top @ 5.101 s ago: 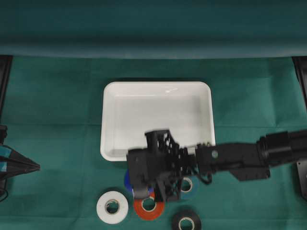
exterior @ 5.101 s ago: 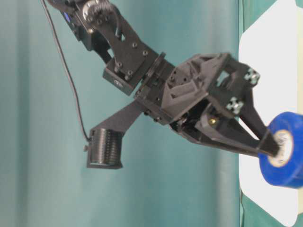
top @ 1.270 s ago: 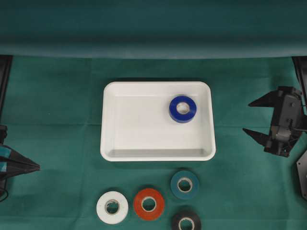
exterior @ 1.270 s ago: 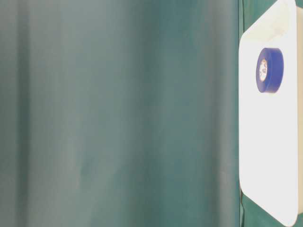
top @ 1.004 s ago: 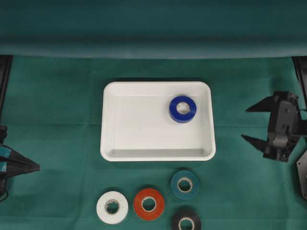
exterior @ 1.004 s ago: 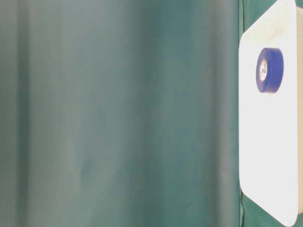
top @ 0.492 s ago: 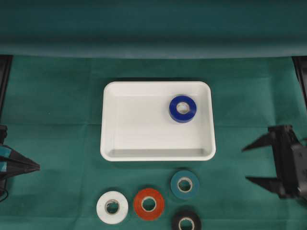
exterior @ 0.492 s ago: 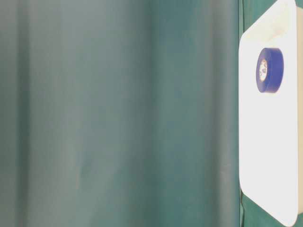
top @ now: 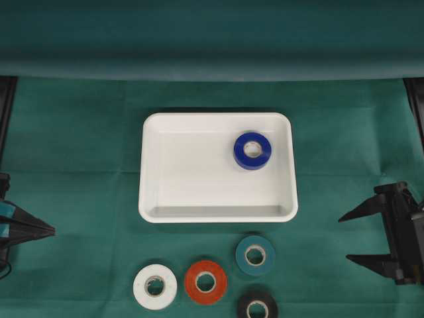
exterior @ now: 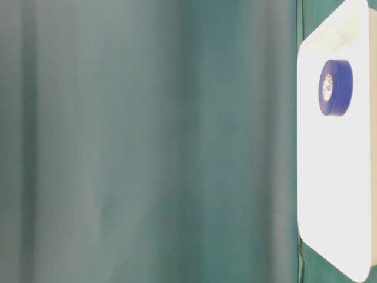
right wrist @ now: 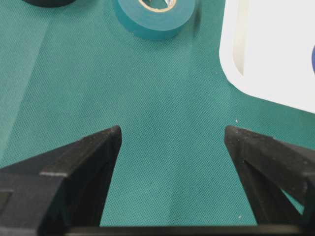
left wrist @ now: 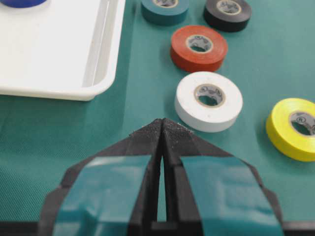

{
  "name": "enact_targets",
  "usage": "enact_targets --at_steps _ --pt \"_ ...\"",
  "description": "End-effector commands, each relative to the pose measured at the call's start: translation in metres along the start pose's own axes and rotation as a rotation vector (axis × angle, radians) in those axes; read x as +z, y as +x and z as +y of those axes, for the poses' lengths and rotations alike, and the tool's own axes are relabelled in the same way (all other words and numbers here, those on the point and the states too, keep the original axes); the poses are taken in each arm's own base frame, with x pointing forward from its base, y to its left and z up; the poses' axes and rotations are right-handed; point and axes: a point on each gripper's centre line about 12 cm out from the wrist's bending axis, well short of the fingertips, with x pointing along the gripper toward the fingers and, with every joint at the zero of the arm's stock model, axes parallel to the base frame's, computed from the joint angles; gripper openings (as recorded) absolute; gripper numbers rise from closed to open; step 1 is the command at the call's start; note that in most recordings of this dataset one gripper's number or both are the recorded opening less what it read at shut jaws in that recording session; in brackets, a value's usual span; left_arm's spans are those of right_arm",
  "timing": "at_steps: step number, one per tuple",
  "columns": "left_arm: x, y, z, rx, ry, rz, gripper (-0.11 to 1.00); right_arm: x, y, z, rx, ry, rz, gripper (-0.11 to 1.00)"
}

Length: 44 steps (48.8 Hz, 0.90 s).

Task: Put the tape into the white case with the right arm.
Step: 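Move the right gripper down onto the black tape roll's core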

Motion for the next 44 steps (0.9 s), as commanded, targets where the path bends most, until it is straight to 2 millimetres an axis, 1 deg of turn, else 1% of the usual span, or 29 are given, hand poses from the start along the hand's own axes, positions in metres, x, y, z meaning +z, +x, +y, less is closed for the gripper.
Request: enact_targets --at_steps 1,12,22,34,44 --pt "0.005 0.0 0.0 0.002 -0.001 -0.013 0.0 0.007 0.0 0.0 0.002 0.0 -0.015 0.64" --pt "0.005 0.0 0.0 0.002 -0.001 -0.013 0.0 0.011 0.005 0.001 0.01 -0.004 -0.003 0.63" --pt "0.005 0.0 0.0 0.002 -0.001 -0.014 0.0 0.024 0.016 0.007 0.042 -0.025 0.006 0.63" --pt "0.005 0.0 0.0 0.003 -0.001 -0.014 0.0 0.042 0.039 0.019 0.088 -0.055 0.034 0.63" --pt "0.005 0.0 0.0 0.003 -0.001 -0.013 0.0 0.062 0.064 0.027 0.114 -0.07 0.051 0.64"
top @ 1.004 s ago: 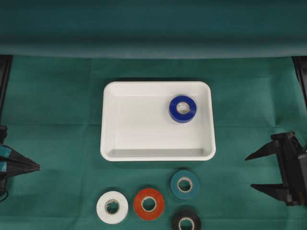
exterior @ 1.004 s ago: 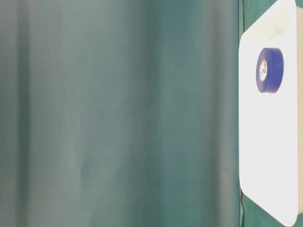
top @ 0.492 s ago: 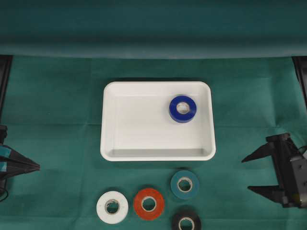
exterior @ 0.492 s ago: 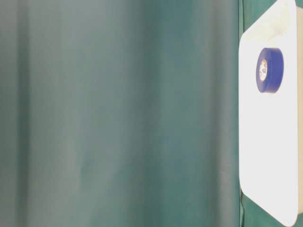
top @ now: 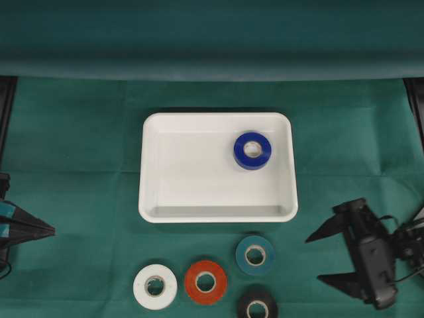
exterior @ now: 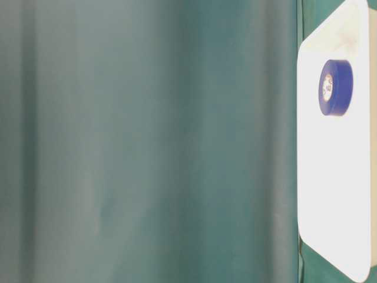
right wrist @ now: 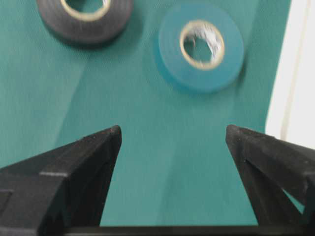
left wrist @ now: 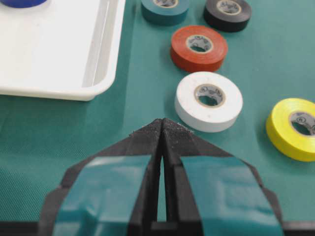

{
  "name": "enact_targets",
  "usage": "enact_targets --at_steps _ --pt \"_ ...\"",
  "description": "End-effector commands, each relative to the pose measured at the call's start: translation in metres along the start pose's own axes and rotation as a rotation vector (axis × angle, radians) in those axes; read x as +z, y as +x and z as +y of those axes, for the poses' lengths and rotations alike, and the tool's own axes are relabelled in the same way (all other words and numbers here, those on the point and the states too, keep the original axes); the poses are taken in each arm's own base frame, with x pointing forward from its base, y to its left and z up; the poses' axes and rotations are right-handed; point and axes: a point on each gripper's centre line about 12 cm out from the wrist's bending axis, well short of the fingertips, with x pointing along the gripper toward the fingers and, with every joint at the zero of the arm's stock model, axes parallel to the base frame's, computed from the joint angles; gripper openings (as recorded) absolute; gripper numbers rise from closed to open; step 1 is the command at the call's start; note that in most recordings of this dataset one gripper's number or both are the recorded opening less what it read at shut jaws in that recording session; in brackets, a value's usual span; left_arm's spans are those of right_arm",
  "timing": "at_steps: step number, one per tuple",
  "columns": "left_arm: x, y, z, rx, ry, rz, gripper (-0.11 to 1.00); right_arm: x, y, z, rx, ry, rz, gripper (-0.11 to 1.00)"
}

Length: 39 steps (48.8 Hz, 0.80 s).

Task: Put the tape into the white case with the right arm.
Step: 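Move the right gripper down onto the black tape roll's core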

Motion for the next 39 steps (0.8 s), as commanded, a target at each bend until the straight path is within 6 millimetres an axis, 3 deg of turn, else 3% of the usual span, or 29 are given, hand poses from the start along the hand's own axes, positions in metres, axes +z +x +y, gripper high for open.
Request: enact_targets --at_steps 1,22,39 --pt "0.005 0.0 0.0 0.0 0.0 -0.012 0.0 0.021 0.01 0.002 0.013 -0.011 -0.03 0.64" --pt "0.005 0.0 0.0 0.0 0.0 -0.012 0.0 0.063 0.068 0.023 0.064 -0.068 0.006 0.64" --pt "0.005 0.0 0.0 0.0 0.0 -0.015 0.0 0.072 0.083 0.025 0.069 -0.073 0.011 0.64"
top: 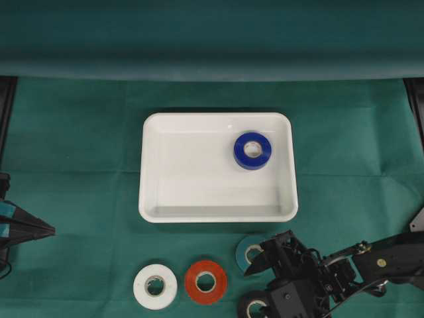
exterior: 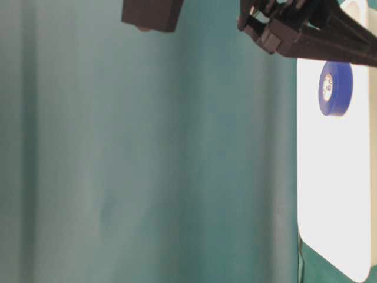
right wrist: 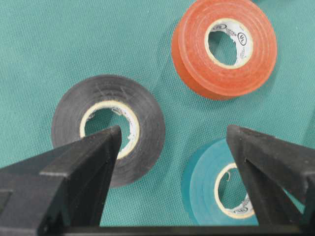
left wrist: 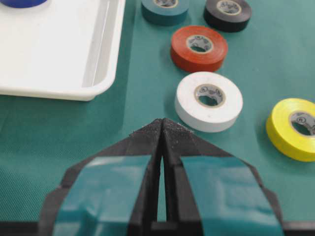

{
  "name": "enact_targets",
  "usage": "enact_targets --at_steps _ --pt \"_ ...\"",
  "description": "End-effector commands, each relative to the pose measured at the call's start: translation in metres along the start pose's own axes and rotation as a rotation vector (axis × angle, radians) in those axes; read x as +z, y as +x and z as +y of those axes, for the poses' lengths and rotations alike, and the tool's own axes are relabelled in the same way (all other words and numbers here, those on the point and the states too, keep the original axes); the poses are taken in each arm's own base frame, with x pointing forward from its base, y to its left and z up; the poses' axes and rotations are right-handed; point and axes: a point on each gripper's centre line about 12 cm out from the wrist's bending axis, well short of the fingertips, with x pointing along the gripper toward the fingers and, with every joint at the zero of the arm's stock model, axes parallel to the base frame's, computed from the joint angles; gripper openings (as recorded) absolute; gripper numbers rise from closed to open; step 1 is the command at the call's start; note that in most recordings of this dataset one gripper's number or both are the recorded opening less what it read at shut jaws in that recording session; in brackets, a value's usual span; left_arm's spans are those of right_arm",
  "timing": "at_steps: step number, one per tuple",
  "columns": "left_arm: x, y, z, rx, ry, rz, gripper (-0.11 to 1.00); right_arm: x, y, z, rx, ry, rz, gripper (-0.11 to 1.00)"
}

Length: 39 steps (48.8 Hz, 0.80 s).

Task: Put the tape into the white case with the right arm.
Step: 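Move the right gripper down onto the black tape roll's core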

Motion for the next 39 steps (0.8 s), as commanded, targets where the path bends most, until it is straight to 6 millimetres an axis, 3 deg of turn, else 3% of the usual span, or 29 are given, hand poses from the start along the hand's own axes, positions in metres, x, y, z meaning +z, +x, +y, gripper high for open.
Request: enact_targets --at_steps 1,20,39 --pt "0.005 0.0 0.0 0.0 -0.002 -0.014 0.0 0.011 -0.002 0.0 0.001 -0.006 -0.034 0.64" --pt "0.005 0.0 0.0 0.002 -0.002 -0.013 0.0 0.013 0.004 0.007 0.006 -0.067 -0.014 0.64" --pt "0.005 0.0 0.0 0.0 -0.002 -0.014 0.0 0.015 0.022 0.004 -0.012 -0.11 0.047 0.64"
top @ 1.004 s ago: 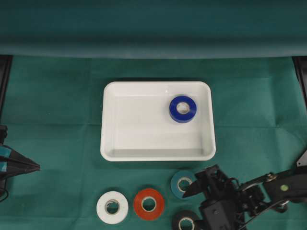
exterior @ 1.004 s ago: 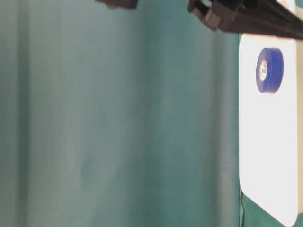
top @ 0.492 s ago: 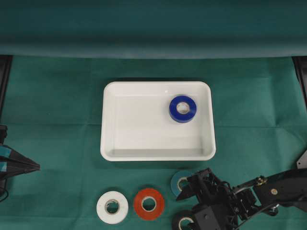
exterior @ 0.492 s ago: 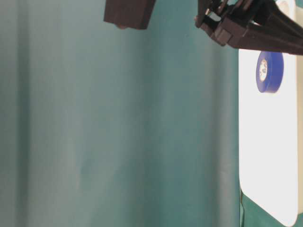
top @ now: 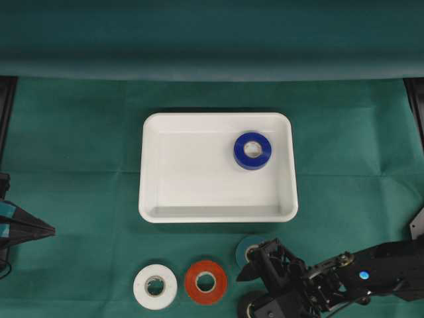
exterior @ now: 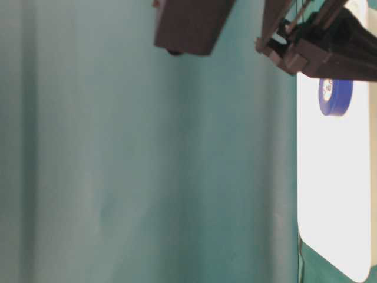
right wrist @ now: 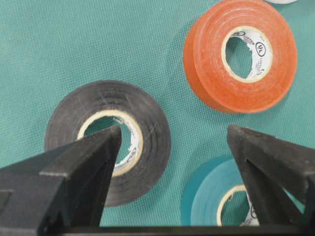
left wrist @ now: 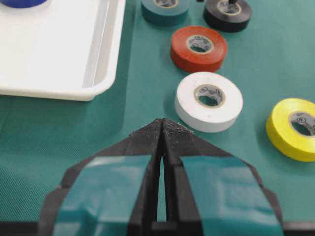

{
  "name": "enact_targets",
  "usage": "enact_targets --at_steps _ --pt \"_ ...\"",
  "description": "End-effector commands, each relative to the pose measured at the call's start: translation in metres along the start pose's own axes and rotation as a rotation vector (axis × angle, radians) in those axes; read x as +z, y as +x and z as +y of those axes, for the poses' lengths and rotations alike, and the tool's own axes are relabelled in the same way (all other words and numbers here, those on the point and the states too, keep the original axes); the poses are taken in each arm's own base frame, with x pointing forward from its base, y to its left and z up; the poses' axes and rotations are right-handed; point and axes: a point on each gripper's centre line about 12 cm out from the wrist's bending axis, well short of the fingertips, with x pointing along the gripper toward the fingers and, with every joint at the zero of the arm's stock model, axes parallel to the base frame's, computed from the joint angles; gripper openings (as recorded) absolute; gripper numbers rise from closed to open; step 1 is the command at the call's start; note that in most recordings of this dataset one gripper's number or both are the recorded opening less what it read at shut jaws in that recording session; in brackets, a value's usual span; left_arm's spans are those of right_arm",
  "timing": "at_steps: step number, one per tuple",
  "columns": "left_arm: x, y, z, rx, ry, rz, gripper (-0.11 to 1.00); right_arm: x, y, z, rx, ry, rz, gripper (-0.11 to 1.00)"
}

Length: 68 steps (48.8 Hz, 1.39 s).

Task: Put the tape into the white case with the right arm.
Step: 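Move the right gripper down onto the black tape roll's core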

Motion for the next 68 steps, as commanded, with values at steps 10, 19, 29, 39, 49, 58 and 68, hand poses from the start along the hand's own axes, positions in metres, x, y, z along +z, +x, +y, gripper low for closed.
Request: enact_targets --at_steps 10,19,29,39,49,58,68 --pt "0.005 0.0 0.0 0.0 -0.002 -0.012 0.0 0.01 0.0 -0.002 -0.006 -0.013 -0.022 0.63" --pt "0.005 0.0 0.0 0.0 -0.002 -0.012 0.0 0.007 0.004 -0.001 -0.003 -0.014 -0.01 0.63" --pt "0.003 0.0 0.0 0.0 -0.002 -0.014 0.0 0.002 0.011 0.001 0.003 -0.013 0.011 0.61" --pt "0.003 0.0 0.0 0.0 -0.002 -0.015 0.0 0.0 0.018 0.001 0.003 -0.011 0.028 0.2" --pt "0.003 0.0 0.0 0.002 -0.002 -0.016 0.0 0.003 0.018 0.0 0.002 -0.009 0.02 0.01" --pt "0.003 0.0 0.0 0.002 -0.002 -0.016 0.0 0.002 0.018 -0.001 -0.003 -0.003 0.037 0.01" --pt "0.003 0.0 0.0 0.0 -0.002 -0.015 0.0 0.007 0.015 -0.002 -0.01 0.001 0.03 0.01"
